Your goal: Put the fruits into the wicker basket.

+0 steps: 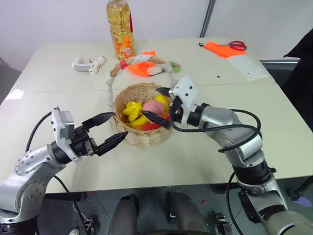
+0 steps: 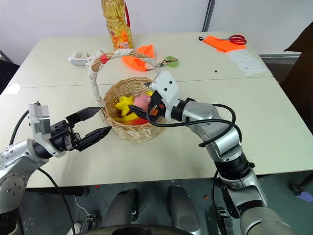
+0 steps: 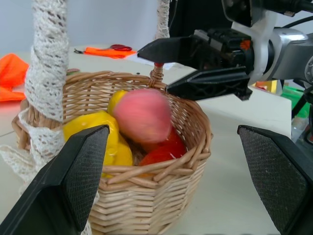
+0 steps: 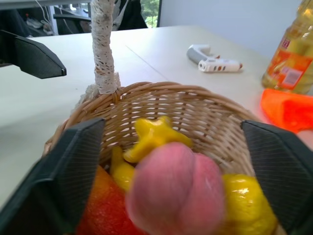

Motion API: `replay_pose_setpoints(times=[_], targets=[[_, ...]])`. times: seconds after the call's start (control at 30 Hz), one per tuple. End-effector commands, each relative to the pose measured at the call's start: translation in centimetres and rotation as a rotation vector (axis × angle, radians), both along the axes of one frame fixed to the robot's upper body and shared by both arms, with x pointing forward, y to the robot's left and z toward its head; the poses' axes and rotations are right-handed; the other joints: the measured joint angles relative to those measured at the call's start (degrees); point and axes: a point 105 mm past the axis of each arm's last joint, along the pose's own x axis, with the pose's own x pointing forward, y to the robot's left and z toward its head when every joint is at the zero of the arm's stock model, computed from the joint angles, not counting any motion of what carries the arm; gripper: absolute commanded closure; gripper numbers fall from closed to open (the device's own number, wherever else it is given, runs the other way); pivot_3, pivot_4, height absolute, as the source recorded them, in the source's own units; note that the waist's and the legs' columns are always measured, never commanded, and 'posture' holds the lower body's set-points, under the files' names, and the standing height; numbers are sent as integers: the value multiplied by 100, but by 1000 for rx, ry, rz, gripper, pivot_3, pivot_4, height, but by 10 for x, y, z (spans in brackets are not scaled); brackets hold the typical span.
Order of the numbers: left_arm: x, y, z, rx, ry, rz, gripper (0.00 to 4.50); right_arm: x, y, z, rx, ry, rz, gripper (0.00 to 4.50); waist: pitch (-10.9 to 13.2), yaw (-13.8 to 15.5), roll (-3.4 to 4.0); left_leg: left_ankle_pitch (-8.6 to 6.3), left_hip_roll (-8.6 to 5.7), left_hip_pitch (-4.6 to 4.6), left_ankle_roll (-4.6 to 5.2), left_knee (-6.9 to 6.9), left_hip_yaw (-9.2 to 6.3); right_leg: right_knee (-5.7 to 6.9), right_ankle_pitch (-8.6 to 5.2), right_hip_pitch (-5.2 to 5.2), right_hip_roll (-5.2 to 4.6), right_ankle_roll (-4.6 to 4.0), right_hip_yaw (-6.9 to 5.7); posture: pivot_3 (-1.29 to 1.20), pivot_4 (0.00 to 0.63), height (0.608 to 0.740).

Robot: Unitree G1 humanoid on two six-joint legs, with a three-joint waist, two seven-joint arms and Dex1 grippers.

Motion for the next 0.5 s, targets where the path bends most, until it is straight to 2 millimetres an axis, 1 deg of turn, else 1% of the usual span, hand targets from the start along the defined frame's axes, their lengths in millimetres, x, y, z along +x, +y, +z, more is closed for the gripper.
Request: replay_pose_setpoints(times=[0.03,0.07,0.13,0.2,0.27,0.33,0.37,0.5], targets=[[-4,-1,9,-3,-58,3,0,-30,-18,19,73,-44,123,36,0,30,0,0,0,0,0,-1,0,0,0,0,0,0,-1,0,150,740],[-4,-1,9,-4,-58,3,0,-32,-25,16,73,-18,124,36,0,28,0,0,0,-1,0,0,0,-1,-1,1,0,1,-1,0,150,740],[-3,-1,9,-5,-59,2,0,-30,-41,8,66,24,84,36,0,14,-1,0,-1,0,0,4,2,-2,-1,3,-1,1,1,0,150,740],[-1,-2,10,-12,-63,-4,0,-17,-57,3,80,38,-14,36,-1,-11,-1,0,-1,3,0,9,4,-2,-1,6,-2,2,2,0,150,740],[0,-2,10,-15,-67,-9,0,-4,-62,5,112,26,-94,36,-1,-37,-1,0,1,13,0,8,7,1,-4,6,1,6,3,0,150,740],[2,-4,11,-21,-73,-15,0,19,-60,4,157,16,-192,36,-1,-66,-1,0,5,20,0,6,6,4,-1,6,8,2,2,0,150,740],[2,-5,11,-23,-75,-17,0,26,-58,3,173,22,-212,36,0,-96,0,0,7,25,0,3,6,6,1,6,11,-1,3,0,150,740],[3,-6,11,-24,-80,-20,0,43,-45,-1,220,31,-238,36,0,-140,0,0,6,18,1,-5,1,8,6,5,12,-8,3,0,150,740]])
